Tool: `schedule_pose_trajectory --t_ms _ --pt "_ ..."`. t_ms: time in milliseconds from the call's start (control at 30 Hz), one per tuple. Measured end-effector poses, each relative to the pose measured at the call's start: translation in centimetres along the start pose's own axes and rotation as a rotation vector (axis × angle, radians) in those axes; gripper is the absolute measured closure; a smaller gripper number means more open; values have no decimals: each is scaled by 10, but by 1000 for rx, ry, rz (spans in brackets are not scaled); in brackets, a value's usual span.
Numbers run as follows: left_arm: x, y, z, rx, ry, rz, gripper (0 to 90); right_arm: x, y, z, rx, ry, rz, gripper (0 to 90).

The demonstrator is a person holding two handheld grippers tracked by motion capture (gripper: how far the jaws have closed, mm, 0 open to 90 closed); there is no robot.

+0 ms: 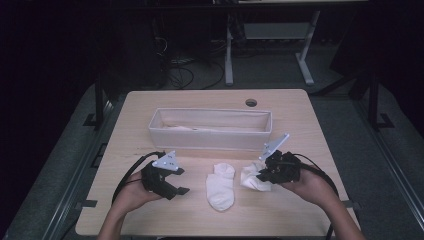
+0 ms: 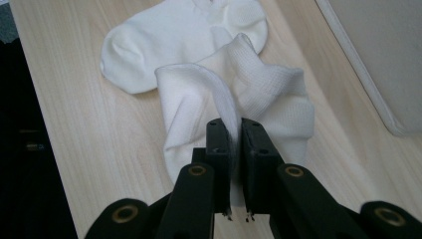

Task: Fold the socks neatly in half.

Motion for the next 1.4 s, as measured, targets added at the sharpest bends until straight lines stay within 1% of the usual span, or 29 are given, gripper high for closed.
schedule_pose_trajectory --t_ms 200,433,733,967,1133,1300,1400 --pt "0 0 0 7 -1 -3 319 4 5 -3 -10 7 -5 828" --pt "-2 0 -1 2 1 -2 318 15 17 -10 -37 38 -9 828" --pt "-6 -3 -3 -8 8 6 315 25 26 -14 -53 58 -20 828" --pt "-7 -3 -3 -11 8 12 315 37 39 -19 -81 71 -34 828" --pt "-8 -4 -4 -14 12 14 315 46 45 -19 -87 85 -39 827" --pt "-8 -7 -6 -26 15 12 315 52 48 -19 -91 100 -47 828" --pt "-10 -8 -8 -26 16 12 314 54 51 -19 -94 105 -50 828"
Point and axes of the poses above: each handheld gripper's, and its own axes: x roughly forward along the jaws, y roughly out of its top, z roughly to its right, the point moved 5 cm from there along x, roughly forward along the jaws, and after that the axes turned 3 degrees about z, right-handed, at the moved point
